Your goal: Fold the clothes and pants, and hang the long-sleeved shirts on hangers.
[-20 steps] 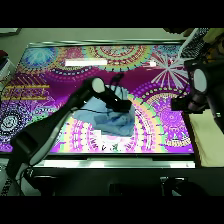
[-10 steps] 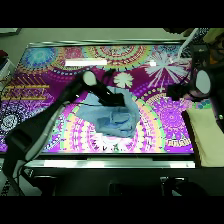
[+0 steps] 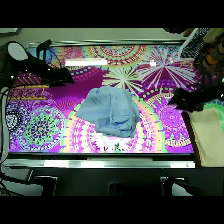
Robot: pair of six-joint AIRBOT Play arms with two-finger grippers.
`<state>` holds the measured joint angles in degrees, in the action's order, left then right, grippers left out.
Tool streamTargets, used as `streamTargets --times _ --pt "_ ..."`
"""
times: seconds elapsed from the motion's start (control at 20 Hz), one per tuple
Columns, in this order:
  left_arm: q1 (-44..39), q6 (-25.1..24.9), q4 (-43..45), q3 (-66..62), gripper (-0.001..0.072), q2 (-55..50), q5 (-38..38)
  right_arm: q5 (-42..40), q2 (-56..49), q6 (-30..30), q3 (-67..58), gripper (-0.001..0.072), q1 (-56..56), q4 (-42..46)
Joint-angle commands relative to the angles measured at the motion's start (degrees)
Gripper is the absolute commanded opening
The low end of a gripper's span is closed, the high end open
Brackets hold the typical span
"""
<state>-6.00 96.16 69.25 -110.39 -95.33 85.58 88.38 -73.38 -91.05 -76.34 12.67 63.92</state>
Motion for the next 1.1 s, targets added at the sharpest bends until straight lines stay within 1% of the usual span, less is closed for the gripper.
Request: streamTargets --times 0.0,0.05,0.1,0.2,0.25,0.4,0.5,0.6,0.8,0.85,0.95,1.0,1.05 --pt "3.96 -0.37 0.87 2.60 0.0550 0.81 -0.17 -3.89 -0.31 9.31 17.70 0.0433 1.53 -14.71" --pt "4.04 -0.37 0.90 3.34 0.0549 0.57 -0.17 -7.56 -0.31 10.97 22.56 0.0434 -0.44 -17.84" --pt "4.09 -0.35 0.87 3.74 0.0548 0.11 -0.11 -11.74 -0.31 12.04 26.95 0.0461 -2.95 -19.54" --pt "4.09 -0.37 0.87 3.76 0.0545 -0.87 0.31 -19.63 -0.31 12.02 32.85 0.0593 -8.15 -20.46" --pt "4.09 -0.35 0.87 3.76 0.0540 -1.16 0.50 -22.43 -0.31 11.93 34.71 0.0589 -10.27 -20.50" --pt "4.09 -0.37 0.90 3.76 0.0540 -1.27 0.37 -27.58 -0.33 11.76 37.92 0.0538 -14.36 -21.14" --pt "4.13 -0.37 0.90 3.76 0.0540 -1.36 0.35 -30.29 -0.81 11.32 38.14 0.0537 -15.56 -21.68" --pt "4.13 -0.37 0.90 3.76 0.0540 -1.40 0.37 -32.74 -1.90 11.39 38.14 0.0537 -16.39 -24.55" --pt "4.13 -0.37 0.90 3.76 0.0541 -1.44 0.57 -35.21 -6.12 12.00 38.14 0.0528 -19.96 -28.48" --pt "4.13 -0.37 0.90 3.76 0.0541 -1.44 0.55 -35.82 -6.78 11.98 38.14 0.0463 -21.11 -28.52" --pt "4.28 0.31 1.05 3.65 0.0543 -1.42 1.42 -37.86 -6.97 12.00 38.14 0.0286 -22.34 -28.20" --pt "4.70 0.28 2.73 4.00 0.0543 -1.46 1.92 -38.32 -6.95 12.00 38.10 0.0135 -22.12 -28.35" --pt "5.42 -0.17 4.48 5.05 0.0542 -1.36 1.66 -38.56 -6.71 12.00 38.01 0.0046 -22.10 -28.13"
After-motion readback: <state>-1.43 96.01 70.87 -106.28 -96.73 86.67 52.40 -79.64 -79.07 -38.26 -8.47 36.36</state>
